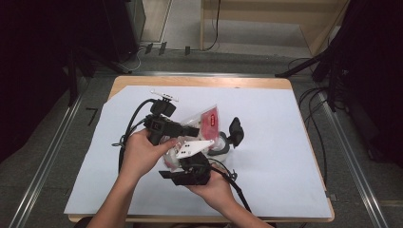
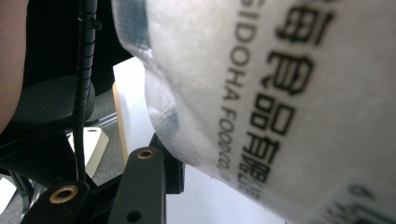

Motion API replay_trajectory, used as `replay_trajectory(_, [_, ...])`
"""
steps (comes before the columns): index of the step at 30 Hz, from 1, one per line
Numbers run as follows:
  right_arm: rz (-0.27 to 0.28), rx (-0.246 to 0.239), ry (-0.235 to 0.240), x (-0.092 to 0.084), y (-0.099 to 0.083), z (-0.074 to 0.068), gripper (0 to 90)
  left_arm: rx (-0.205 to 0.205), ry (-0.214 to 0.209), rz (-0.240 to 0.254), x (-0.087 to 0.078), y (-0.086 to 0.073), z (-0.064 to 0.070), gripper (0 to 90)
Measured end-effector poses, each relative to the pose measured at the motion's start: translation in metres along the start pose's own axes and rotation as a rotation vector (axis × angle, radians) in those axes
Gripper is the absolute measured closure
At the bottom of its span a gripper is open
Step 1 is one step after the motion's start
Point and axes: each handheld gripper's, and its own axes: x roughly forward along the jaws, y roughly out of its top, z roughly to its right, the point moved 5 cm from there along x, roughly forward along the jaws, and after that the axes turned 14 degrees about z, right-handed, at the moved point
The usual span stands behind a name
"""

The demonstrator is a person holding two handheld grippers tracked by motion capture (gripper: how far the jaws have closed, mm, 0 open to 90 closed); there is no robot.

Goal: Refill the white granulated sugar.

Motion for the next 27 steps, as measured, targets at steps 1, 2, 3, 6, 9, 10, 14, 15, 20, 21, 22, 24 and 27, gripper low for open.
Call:
replay_trajectory(1, [-0.001,-0.001,0.001,0.0,-0.0001,0.0,63.1,0.0,0.0,0.0,0.0,0.0,-0.0001,73.3])
replay_trajectory(2, [-0.001,-0.001,0.001,0.0,-0.0001,0.0,63.1,0.0,0.0,0.0,0.0,0.0,-0.0001,73.3])
replay_trajectory(3, [-0.001,-0.001,0.001,0.0,-0.0001,0.0,63.1,0.0,0.0,0.0,0.0,-0.0001,0.0,73.3])
replay_trajectory(6, [-0.001,0.0,0.0,0.0001,-0.0001,0.0,63.1,0.001,0.0,0.001,0.0,-0.0001,-0.0001,73.3])
replay_trajectory(9, [-0.002,0.0,0.0,0.0003,-0.0003,-0.0002,63.1,0.005,0.001,0.005,0.0002,-0.0002,0.0003,73.4])
replay_trajectory(10, [-0.002,0.0,0.0,0.0003,-0.0003,-0.0002,63.1,0.004,0.002,0.005,0.0002,-0.0001,0.0003,73.4])
replay_trajectory(14, [-0.002,0.0,-0.002,0.0001,-0.0002,-0.0003,63.1,0.005,0.001,0.002,0.0,-0.0002,0.0002,73.4])
replay_trajectory(15, [-0.002,0.0,-0.002,0.0001,-0.0002,-0.0004,63.1,0.004,0.003,0.002,0.0,-0.0002,0.0001,73.4])
replay_trajectory(20, [-0.003,0.0,-0.002,0.0001,-0.0002,-0.0004,63.1,0.0,0.001,0.004,0.0001,-0.0002,0.0001,73.3])
replay_trajectory(21, [-0.003,0.0,-0.002,0.0,-0.0002,-0.0004,63.1,0.001,0.001,0.003,0.0,-0.0003,0.0001,73.3])
replay_trajectory(22, [-0.003,0.0,-0.002,0.0,-0.0002,-0.0004,63.1,0.0,0.001,0.003,0.0001,-0.0003,0.0002,73.3])
replay_trajectory(24, [-0.003,0.001,-0.002,0.0,-0.0002,-0.0004,63.1,0.002,0.004,0.0,-0.0002,-0.0003,0.0002,73.3])
replay_trajectory(27, [-0.003,0.001,-0.002,0.0,-0.0001,-0.0006,63.1,0.0,0.001,0.002,0.0,-0.0003,0.0002,73.3])
